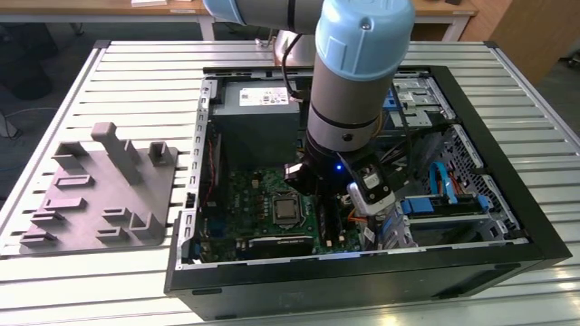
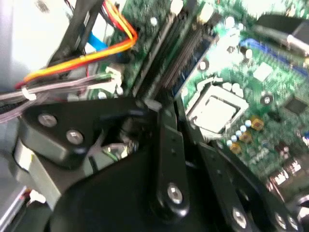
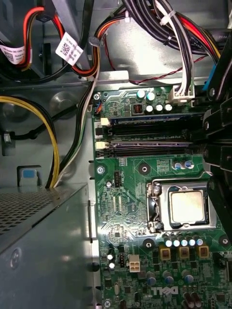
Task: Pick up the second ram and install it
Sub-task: 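Insert the second ram into the second slot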
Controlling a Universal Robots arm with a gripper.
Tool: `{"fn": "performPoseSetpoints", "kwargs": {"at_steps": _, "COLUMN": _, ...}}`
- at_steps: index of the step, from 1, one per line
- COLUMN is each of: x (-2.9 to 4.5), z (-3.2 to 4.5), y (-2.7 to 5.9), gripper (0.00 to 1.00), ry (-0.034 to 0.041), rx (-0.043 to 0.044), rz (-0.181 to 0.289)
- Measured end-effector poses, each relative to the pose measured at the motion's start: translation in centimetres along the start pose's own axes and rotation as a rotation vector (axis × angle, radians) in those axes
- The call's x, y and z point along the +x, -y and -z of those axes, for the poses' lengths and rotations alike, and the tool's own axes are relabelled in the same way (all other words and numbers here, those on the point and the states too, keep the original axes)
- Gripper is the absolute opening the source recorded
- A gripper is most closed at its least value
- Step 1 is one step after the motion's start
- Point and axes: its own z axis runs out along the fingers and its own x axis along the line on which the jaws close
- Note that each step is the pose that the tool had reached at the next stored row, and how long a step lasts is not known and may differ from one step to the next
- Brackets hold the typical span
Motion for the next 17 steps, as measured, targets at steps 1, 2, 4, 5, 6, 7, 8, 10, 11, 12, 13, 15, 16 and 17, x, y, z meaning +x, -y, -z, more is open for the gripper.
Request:
{"fn": "performPoseSetpoints", "kwargs": {"at_steps": 1, "x": 0.0, "z": 0.0, "y": 0.0, "gripper": 0.14, "ry": 0.0, "rx": 0.0002, "rz": 0.0}}
{"fn": "performPoseSetpoints", "kwargs": {"at_steps": 2, "x": 0.0, "z": -0.01, "y": 0.0, "gripper": 0.14, "ry": 0.0, "rx": 0.0003, "rz": -0.001}}
{"fn": "performPoseSetpoints", "kwargs": {"at_steps": 4, "x": 0.0, "z": -0.05, "y": 0.0, "gripper": 0.14, "ry": 0.0002, "rx": 0.0003, "rz": -0.006}}
{"fn": "performPoseSetpoints", "kwargs": {"at_steps": 5, "x": 0.0, "z": -0.08, "y": 0.0, "gripper": 0.14, "ry": 0.0004, "rx": 0.0004, "rz": -0.01}}
{"fn": "performPoseSetpoints", "kwargs": {"at_steps": 6, "x": -0.01, "z": -0.1, "y": -0.01, "gripper": 0.14, "ry": 0.0005, "rx": 0.0004, "rz": -0.016}}
{"fn": "performPoseSetpoints", "kwargs": {"at_steps": 7, "x": 0.0, "z": -0.12, "y": -0.01, "gripper": 0.14, "ry": 0.0006, "rx": 0.0006, "rz": -0.019}}
{"fn": "performPoseSetpoints", "kwargs": {"at_steps": 8, "x": 0.0, "z": -0.13, "y": -0.02, "gripper": 0.14, "ry": 0.0006, "rx": 0.0006, "rz": -0.019}}
{"fn": "performPoseSetpoints", "kwargs": {"at_steps": 10, "x": 0.0, "z": -0.16, "y": -0.04, "gripper": 0.14, "ry": 0.0006, "rx": 0.0008, "rz": -0.019}}
{"fn": "performPoseSetpoints", "kwargs": {"at_steps": 11, "x": 0.0, "z": -0.17, "y": -0.05, "gripper": 0.14, "ry": 0.0007, "rx": 0.0015, "rz": -0.019}}
{"fn": "performPoseSetpoints", "kwargs": {"at_steps": 12, "x": 0.0, "z": -0.2, "y": -0.05, "gripper": 0.14, "ry": 0.0008, "rx": 0.0025, "rz": -0.019}}
{"fn": "performPoseSetpoints", "kwargs": {"at_steps": 13, "x": 0.0, "z": -0.21, "y": -0.06, "gripper": 0.14, "ry": 0.0009, "rx": 0.0037, "rz": -0.019}}
{"fn": "performPoseSetpoints", "kwargs": {"at_steps": 15, "x": 0.01, "z": -0.26, "y": -0.09, "gripper": 0.14, "ry": 0.0011, "rx": 0.0064, "rz": -0.019}}
{"fn": "performPoseSetpoints", "kwargs": {"at_steps": 16, "x": 0.01, "z": -0.28, "y": -0.1, "gripper": 0.14, "ry": 0.0012, "rx": 0.0081, "rz": -0.019}}
{"fn": "performPoseSetpoints", "kwargs": {"at_steps": 17, "x": 0.01, "z": -0.3, "y": -0.11, "gripper": 0.14, "ry": 0.0013, "rx": 0.0092, "rz": -0.019}}
